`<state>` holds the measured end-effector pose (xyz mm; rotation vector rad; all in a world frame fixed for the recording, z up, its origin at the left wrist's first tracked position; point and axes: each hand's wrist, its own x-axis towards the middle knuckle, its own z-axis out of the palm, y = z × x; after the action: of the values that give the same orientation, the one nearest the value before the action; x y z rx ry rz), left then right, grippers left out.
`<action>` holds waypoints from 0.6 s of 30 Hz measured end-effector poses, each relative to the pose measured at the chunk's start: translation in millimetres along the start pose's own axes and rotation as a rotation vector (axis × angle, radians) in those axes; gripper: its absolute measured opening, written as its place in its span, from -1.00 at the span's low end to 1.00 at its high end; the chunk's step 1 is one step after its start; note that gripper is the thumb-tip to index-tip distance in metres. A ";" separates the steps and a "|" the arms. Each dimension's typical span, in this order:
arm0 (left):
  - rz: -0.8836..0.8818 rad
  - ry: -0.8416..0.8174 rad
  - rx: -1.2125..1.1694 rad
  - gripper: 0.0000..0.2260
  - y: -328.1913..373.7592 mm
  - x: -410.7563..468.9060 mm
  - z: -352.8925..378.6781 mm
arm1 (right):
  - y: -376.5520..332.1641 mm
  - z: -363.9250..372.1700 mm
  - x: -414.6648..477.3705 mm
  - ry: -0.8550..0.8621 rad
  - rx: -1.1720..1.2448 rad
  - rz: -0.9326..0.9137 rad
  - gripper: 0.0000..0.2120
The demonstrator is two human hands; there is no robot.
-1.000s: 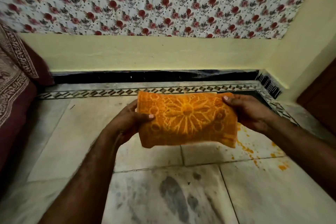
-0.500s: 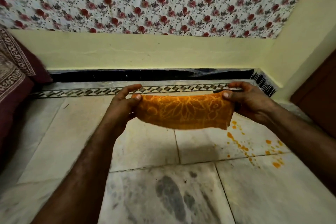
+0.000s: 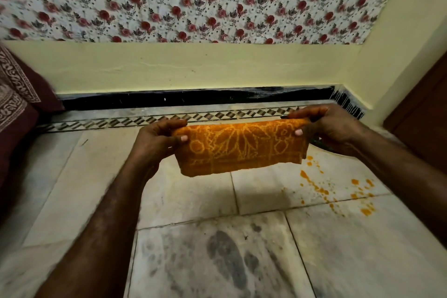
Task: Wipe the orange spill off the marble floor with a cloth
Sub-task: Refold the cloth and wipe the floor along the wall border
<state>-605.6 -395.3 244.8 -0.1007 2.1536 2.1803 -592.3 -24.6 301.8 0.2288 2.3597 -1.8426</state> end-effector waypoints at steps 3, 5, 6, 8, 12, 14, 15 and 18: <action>0.030 -0.007 0.069 -0.56 -3.3 3.3 -2.1 | -4.6 0.0 -4.5 0.039 -0.071 -0.036 -0.54; 0.075 0.019 0.275 -0.59 -5.0 6.4 -1.9 | -3.3 -3.4 -3.4 0.049 -0.232 -0.081 -0.54; 0.118 0.041 0.440 -0.67 -5.9 8.3 -0.2 | -1.0 -5.7 -2.1 0.055 -0.310 -0.105 -0.57; 0.234 0.098 0.769 -0.80 -6.4 8.7 4.6 | 3.0 -7.2 1.0 0.074 -0.422 -0.138 -0.70; 0.359 0.054 0.979 -0.84 -5.7 8.1 12.6 | 4.3 -8.9 3.6 0.109 -0.435 -0.123 -0.87; 0.355 -0.043 0.991 -0.88 -3.8 3.7 14.9 | 3.8 -14.1 4.8 0.105 -0.376 -0.110 -0.91; 0.349 -0.086 0.983 -0.81 -2.7 -1.4 17.7 | 3.5 -16.3 5.5 0.103 -0.360 -0.115 -0.91; 0.414 -0.320 1.205 -0.40 -2.5 -18.5 32.9 | 5.2 -19.1 9.6 0.127 -0.321 -0.131 -0.82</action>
<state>-586.7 -362.6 244.6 0.7331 2.9690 0.5648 -600.9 -4.5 299.5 0.1626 2.7728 -1.5055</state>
